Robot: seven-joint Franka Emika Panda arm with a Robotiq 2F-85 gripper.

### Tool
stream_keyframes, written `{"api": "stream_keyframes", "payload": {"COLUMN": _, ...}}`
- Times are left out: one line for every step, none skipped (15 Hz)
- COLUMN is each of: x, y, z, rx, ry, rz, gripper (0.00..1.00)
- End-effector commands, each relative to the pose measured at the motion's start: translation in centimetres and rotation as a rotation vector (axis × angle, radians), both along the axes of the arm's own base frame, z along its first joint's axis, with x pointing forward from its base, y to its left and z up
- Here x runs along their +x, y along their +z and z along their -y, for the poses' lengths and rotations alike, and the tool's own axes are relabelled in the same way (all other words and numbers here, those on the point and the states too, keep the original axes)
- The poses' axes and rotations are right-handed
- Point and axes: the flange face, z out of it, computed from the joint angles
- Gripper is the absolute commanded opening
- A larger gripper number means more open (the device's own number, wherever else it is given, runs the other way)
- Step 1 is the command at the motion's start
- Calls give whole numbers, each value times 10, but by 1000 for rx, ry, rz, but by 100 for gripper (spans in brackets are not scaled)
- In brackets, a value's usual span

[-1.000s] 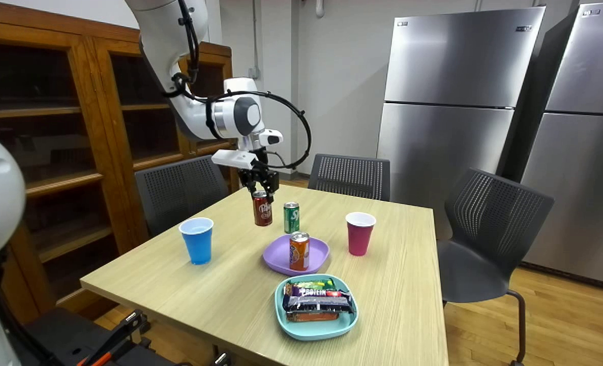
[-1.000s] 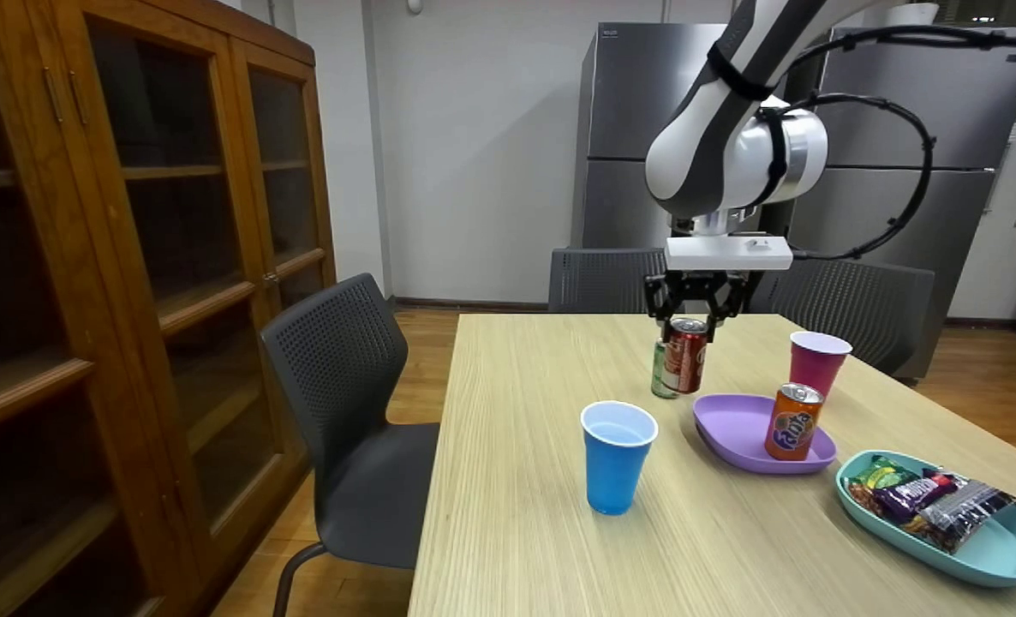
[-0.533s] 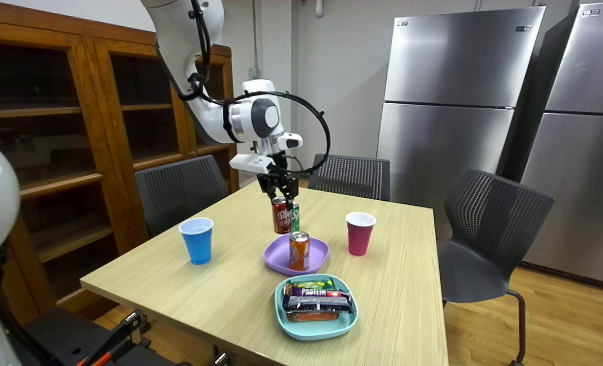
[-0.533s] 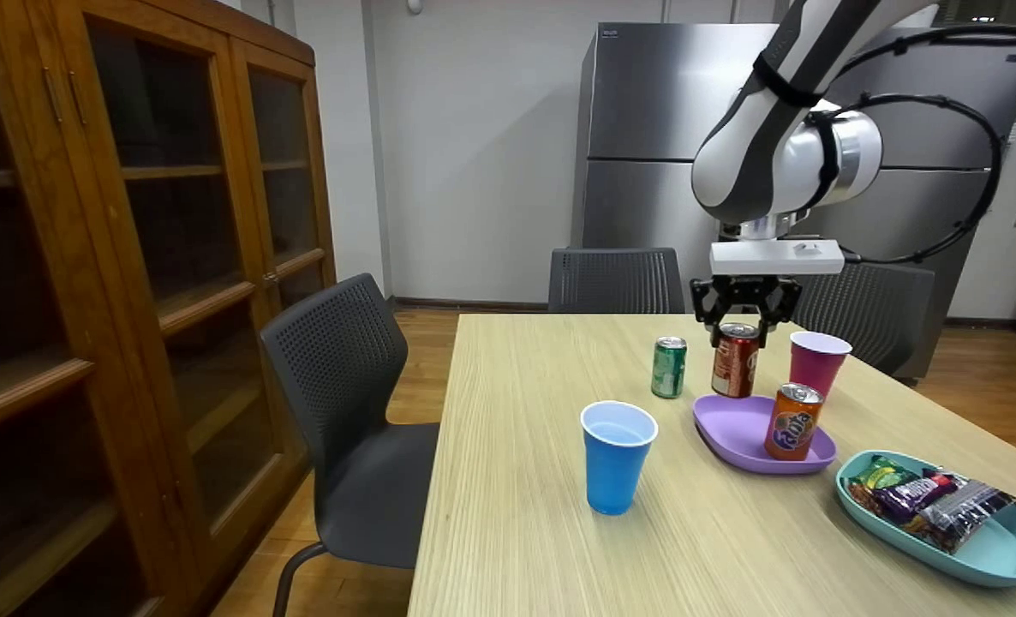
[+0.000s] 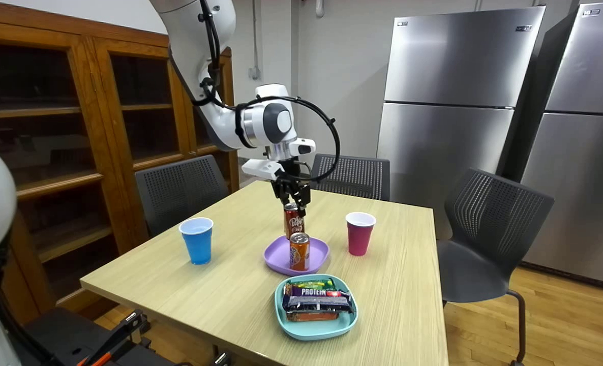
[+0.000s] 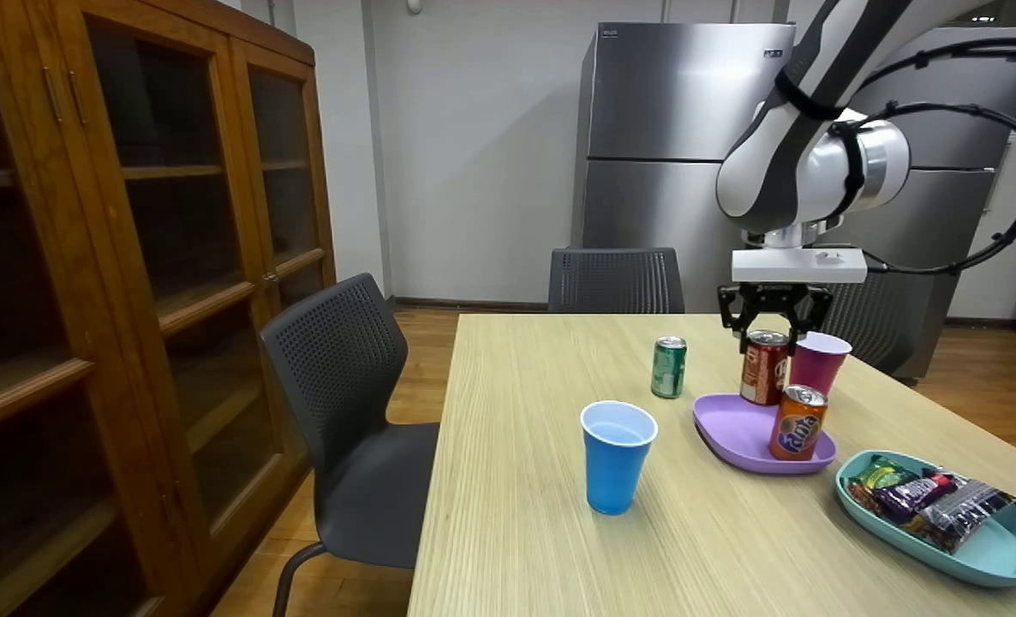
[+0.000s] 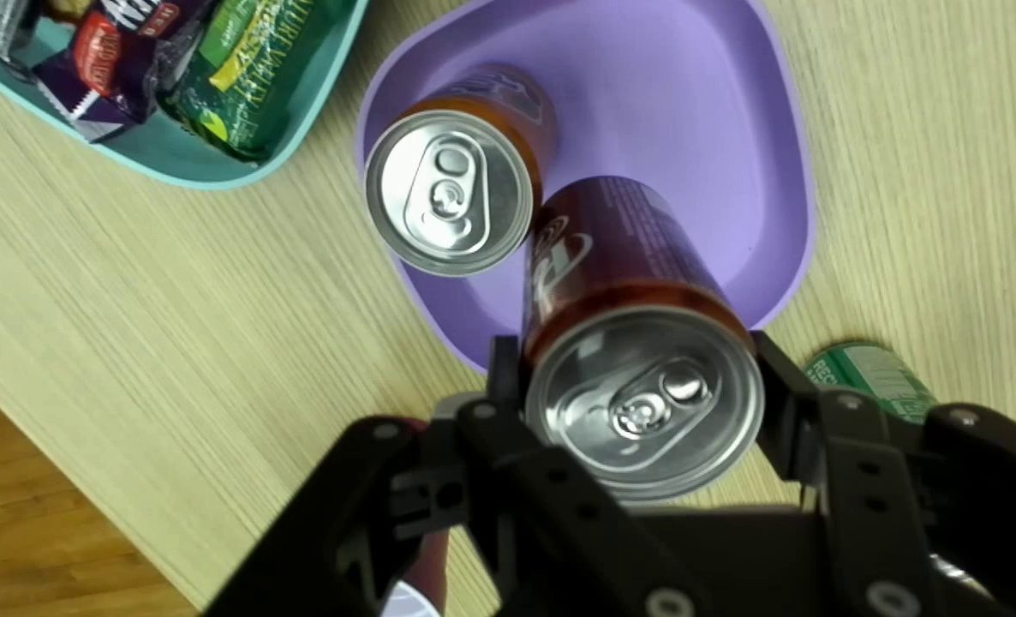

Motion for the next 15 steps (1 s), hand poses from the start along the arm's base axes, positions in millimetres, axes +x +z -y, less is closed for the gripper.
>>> {"api": "stream_keyframes", "payload": {"x": 8, "y": -3, "z": 7, "rx": -14, "ry": -68, "rz": -10, "gripper": 38}}
{"api": "stream_keyframes", "payload": {"x": 10, "y": -6, "z": 9, "rx": -12, "ry": -84, "rz": -12, "gripper": 38}}
{"api": "stream_keyframes", "payload": {"x": 11, "y": -9, "z": 11, "rx": -12, "ry": -98, "rz": -11, "gripper": 38}}
{"api": "stream_keyframes", "payload": {"x": 13, "y": -12, "z": 12, "rx": -11, "ry": -111, "rz": -11, "gripper": 38}}
{"api": "stream_keyframes", "payload": {"x": 15, "y": -15, "z": 13, "rx": -15, "ry": -127, "rz": -7, "gripper": 38}}
{"api": "stream_keyframes", "payload": {"x": 18, "y": -17, "z": 15, "rx": -12, "ry": -142, "rz": -7, "gripper": 38}}
{"api": "stream_keyframes", "payload": {"x": 20, "y": -20, "z": 16, "rx": -14, "ry": -154, "rz": -8, "gripper": 38}}
{"api": "stream_keyframes", "payload": {"x": 22, "y": -23, "z": 17, "rx": -17, "ry": -168, "rz": -8, "gripper": 38}}
{"api": "stream_keyframes", "payload": {"x": 23, "y": -26, "z": 18, "rx": -16, "ry": -180, "rz": -10, "gripper": 38}}
{"api": "stream_keyframes", "payload": {"x": 25, "y": -29, "z": 20, "rx": -17, "ry": -192, "rz": -11, "gripper": 38}}
{"api": "stream_keyframes", "payload": {"x": 27, "y": -31, "z": 21, "rx": -18, "ry": -204, "rz": -12, "gripper": 38}}
{"api": "stream_keyframes", "payload": {"x": 29, "y": -33, "z": 23, "rx": -14, "ry": -217, "rz": -15, "gripper": 38}}
{"api": "stream_keyframes", "payload": {"x": 30, "y": -35, "z": 25, "rx": -15, "ry": -228, "rz": -16, "gripper": 38}}
{"api": "stream_keyframes", "payload": {"x": 32, "y": -36, "z": 26, "rx": -15, "ry": -235, "rz": -16, "gripper": 38}}
{"api": "stream_keyframes", "payload": {"x": 33, "y": -38, "z": 28, "rx": -15, "ry": -242, "rz": -18, "gripper": 38}}
